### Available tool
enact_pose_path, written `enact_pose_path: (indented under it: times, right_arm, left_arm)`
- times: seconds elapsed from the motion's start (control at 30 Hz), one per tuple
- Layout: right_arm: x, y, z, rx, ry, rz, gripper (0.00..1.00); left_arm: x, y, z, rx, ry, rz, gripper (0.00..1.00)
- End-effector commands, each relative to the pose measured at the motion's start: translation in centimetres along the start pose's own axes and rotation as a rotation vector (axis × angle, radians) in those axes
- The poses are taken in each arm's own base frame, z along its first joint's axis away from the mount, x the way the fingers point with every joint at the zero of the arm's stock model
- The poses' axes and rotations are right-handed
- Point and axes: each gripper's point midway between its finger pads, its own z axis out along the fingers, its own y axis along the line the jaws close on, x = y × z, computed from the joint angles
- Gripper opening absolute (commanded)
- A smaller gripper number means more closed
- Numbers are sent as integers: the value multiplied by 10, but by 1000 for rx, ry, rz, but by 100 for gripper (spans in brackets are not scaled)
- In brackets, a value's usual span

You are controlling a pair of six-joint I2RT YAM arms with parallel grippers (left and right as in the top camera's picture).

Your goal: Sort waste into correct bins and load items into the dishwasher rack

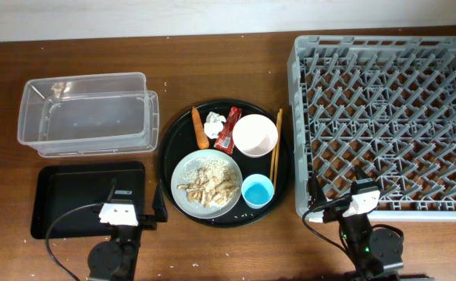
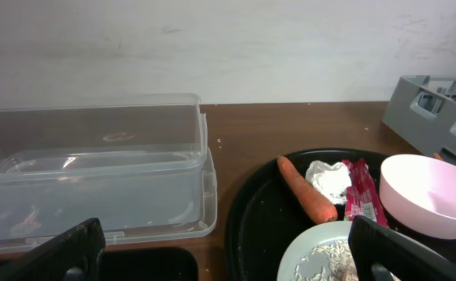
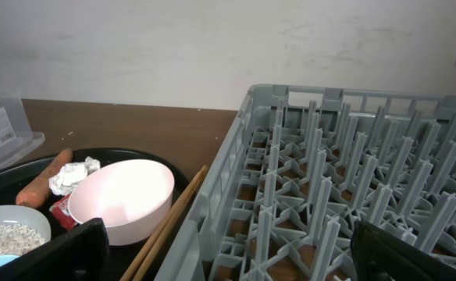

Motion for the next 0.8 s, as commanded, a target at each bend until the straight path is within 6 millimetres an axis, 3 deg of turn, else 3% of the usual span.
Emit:
enact_pose_path:
  times: [0.0,0.67,0.73,0.77]
  right_arm:
    - [2,2,0,-9,2,-3,98]
    - [2,4,0,-24,1,-3,98]
    - [-6,17,-1,-100,-33,-7,98]
    - [-16,22,-3,-125,-61,-10,98]
  left_arm:
    - [2,-1,0,7,-3,18,99]
    - [1,-5,0,32,-7,17,99]
    - [-20,-34,-4,199,-91,19,99]
    - [-51,-45,-12,261,-216,26,99]
